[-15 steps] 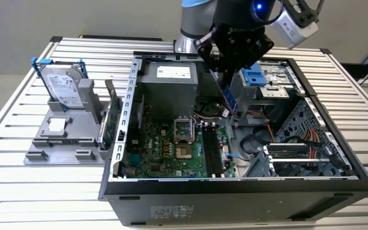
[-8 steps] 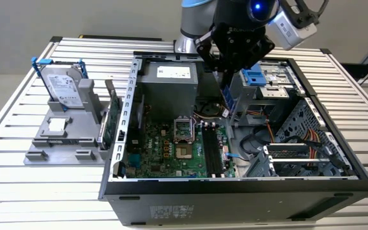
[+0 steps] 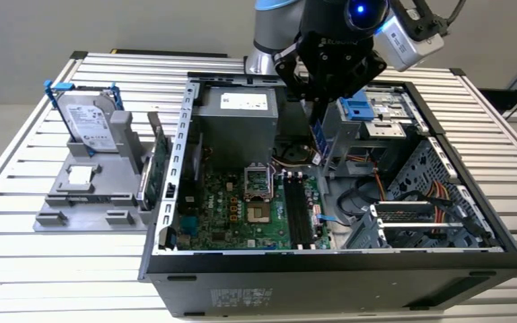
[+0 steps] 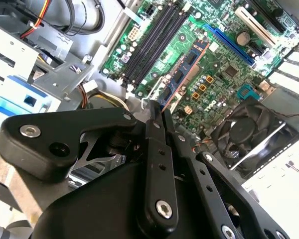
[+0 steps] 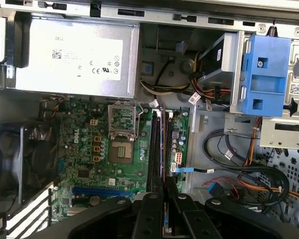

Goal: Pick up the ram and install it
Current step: 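Insert the ram into the slot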

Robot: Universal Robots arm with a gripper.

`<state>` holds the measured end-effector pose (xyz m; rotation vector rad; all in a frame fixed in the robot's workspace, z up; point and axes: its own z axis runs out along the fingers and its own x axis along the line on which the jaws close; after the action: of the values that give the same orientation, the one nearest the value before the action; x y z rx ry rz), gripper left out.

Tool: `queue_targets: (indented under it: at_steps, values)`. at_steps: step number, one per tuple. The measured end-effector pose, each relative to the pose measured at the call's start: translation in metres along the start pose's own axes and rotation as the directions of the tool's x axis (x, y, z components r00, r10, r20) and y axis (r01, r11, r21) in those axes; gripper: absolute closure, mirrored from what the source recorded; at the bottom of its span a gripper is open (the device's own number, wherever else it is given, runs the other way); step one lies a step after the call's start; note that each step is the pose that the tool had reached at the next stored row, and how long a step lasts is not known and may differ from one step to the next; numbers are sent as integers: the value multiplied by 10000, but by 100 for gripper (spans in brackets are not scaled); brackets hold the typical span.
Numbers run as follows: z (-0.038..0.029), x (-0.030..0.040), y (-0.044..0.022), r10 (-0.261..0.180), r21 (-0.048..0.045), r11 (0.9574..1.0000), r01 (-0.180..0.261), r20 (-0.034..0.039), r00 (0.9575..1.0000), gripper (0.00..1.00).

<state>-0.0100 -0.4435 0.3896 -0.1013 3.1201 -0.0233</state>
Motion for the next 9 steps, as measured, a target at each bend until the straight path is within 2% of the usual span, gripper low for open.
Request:
queue_targets:
  at_steps: [9]
  values:
    - [31, -8, 0, -1, 0, 10000, 1, -3, 10000, 100]
